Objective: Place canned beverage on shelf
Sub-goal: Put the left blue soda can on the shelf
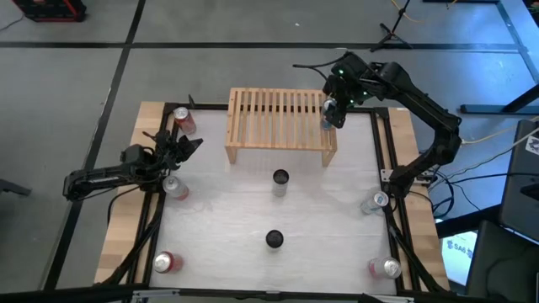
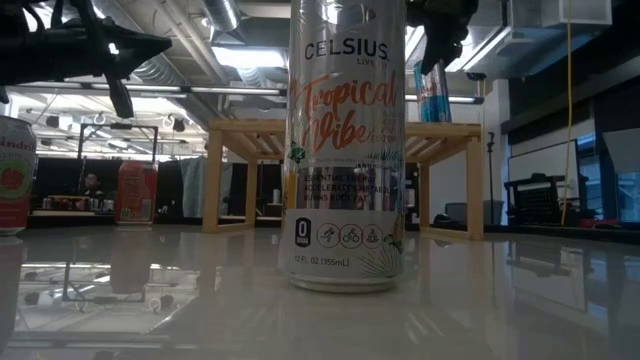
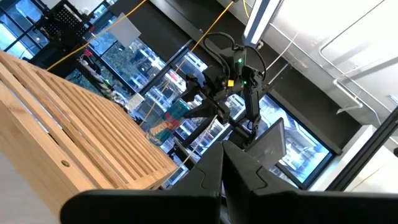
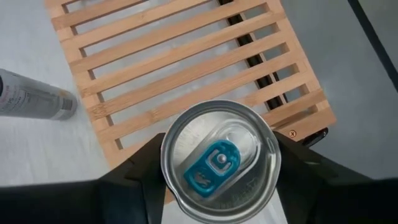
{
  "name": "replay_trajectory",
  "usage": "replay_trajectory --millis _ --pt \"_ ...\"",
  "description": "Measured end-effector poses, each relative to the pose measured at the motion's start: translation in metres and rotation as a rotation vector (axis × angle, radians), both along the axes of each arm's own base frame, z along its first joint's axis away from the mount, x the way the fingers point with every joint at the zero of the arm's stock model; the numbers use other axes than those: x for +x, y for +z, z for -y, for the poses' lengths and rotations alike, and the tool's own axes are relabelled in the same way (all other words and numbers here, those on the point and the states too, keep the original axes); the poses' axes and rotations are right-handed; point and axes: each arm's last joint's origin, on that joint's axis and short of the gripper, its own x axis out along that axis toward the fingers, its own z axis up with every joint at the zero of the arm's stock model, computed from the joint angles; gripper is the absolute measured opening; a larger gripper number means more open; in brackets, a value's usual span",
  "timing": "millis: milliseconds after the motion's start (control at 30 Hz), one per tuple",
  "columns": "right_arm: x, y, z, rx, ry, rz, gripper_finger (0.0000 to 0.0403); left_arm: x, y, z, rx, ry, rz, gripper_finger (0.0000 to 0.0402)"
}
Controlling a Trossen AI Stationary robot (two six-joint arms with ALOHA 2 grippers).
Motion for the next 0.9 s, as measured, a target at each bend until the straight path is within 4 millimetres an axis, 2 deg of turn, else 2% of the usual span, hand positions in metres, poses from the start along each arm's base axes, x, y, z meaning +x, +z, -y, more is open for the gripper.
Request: replay_trajectory --millis 467,633,900 --pt "0.004 0.014 -0.003 -0.039 0.242 0.129 0.0212 0.0 0.0 0.0 -0.006 -0.003 0.003 0.0" --pt "0.003 0.007 -0.005 -0.02 0.354 0.095 0.0212 0.0 0.0 0.0 -0.006 -0.003 0.003 0.0" --pt "-0.007 0.006 0.009 -0.015 0.343 0.102 0.0212 0.0 0.0 0.0 -0.009 0.001 0.004 0.0"
